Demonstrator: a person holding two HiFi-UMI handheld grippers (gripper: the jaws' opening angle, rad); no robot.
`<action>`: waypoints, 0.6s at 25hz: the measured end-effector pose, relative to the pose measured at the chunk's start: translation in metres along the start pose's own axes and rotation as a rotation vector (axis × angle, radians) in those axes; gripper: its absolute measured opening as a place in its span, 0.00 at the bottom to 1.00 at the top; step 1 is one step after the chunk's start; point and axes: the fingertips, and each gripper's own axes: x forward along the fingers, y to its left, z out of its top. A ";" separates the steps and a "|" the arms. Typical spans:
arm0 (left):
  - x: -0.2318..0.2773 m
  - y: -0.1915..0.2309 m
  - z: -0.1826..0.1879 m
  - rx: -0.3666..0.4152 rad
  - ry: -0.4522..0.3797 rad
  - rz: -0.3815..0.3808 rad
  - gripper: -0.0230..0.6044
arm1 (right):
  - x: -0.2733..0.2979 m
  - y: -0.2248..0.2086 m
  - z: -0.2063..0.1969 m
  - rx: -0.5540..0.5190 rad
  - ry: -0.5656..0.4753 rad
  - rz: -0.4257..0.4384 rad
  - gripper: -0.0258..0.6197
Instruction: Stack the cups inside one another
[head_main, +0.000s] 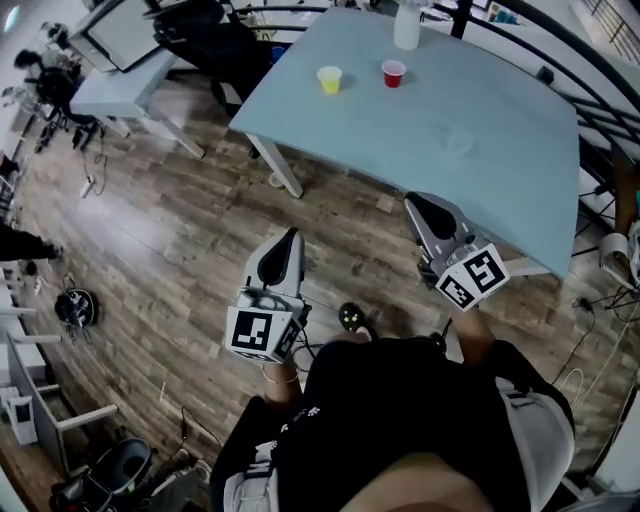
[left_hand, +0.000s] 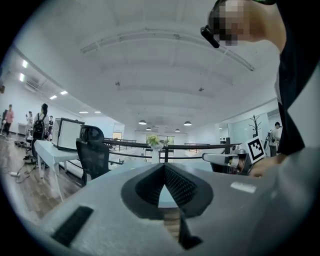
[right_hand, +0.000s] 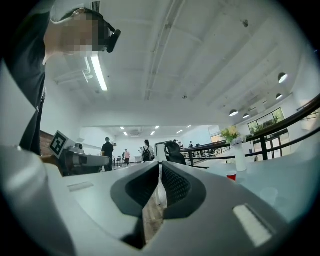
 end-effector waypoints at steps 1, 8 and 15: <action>0.000 0.006 0.002 0.002 0.000 -0.007 0.02 | 0.004 0.001 0.002 -0.006 -0.002 -0.012 0.05; 0.011 0.028 0.005 0.002 0.005 -0.080 0.02 | 0.016 0.005 0.005 -0.021 -0.012 -0.096 0.06; 0.023 0.019 0.003 -0.010 0.000 -0.149 0.02 | 0.005 -0.017 0.007 -0.022 -0.021 -0.199 0.06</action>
